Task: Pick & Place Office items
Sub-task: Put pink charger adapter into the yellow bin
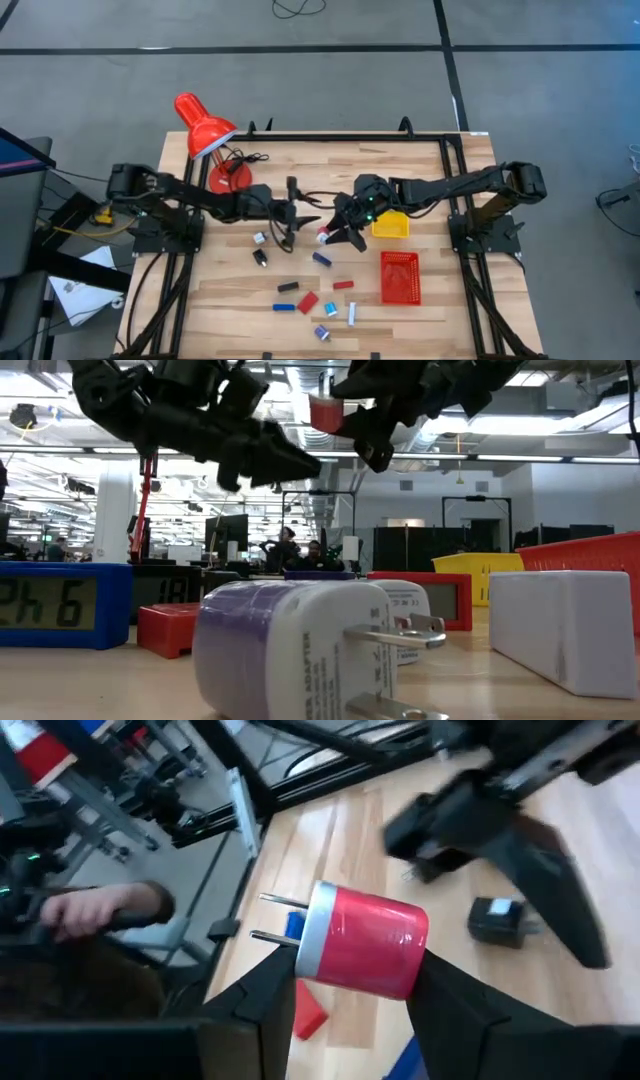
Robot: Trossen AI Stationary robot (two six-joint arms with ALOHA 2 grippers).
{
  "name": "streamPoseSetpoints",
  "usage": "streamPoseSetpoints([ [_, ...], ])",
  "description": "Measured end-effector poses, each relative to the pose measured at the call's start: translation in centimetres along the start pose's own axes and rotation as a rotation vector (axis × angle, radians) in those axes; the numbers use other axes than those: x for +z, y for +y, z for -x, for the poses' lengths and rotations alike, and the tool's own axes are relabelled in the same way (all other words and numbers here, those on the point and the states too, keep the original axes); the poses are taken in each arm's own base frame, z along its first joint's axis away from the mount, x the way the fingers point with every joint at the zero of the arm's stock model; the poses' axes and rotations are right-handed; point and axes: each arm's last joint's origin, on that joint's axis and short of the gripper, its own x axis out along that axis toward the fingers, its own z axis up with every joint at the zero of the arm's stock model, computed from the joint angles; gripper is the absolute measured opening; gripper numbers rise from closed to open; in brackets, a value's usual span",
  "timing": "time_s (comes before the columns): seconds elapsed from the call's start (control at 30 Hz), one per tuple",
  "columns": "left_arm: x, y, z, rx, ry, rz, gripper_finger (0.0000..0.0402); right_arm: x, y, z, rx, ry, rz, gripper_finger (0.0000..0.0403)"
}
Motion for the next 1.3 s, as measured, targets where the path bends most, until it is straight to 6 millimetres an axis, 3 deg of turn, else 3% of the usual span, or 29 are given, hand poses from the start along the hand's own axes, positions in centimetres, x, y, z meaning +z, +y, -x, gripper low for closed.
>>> streamPoseSetpoints([
  [0.2,1.2,0.9,1.4,0.022,-0.038,0.087,0.0209,1.4,-0.1,0.2,-0.138,-0.191,-0.023,0.0164],
  [0.37,1.8,1.4,3.3,0.004,-0.036,0.094,0.0229,1.6,0.0,0.2,-0.133,-0.211,-0.023,0.0154],
  [0.6,2.3,1.4,4.8,-0.098,-0.131,0.105,0.0264,-1.3,-1.5,0.6,-0.035,-0.336,-0.036,0.0167],
  [0.8,2.4,1.4,4.0,-0.054,-0.222,0.104,0.0278,-3.0,-2.8,1.7,-0.028,-0.456,-0.061,0.0166],
  [1.1,1.1,0.7,1.7,0.087,-0.241,0.111,0.0280,-2.9,-2.1,1.8,-0.029,-0.528,-0.052,0.0165],
  [1.3,1.7,1.1,1.3,0.137,-0.288,0.117,0.0281,-2.8,-2.3,1.8,-0.074,-0.558,-0.089,0.0165],
])
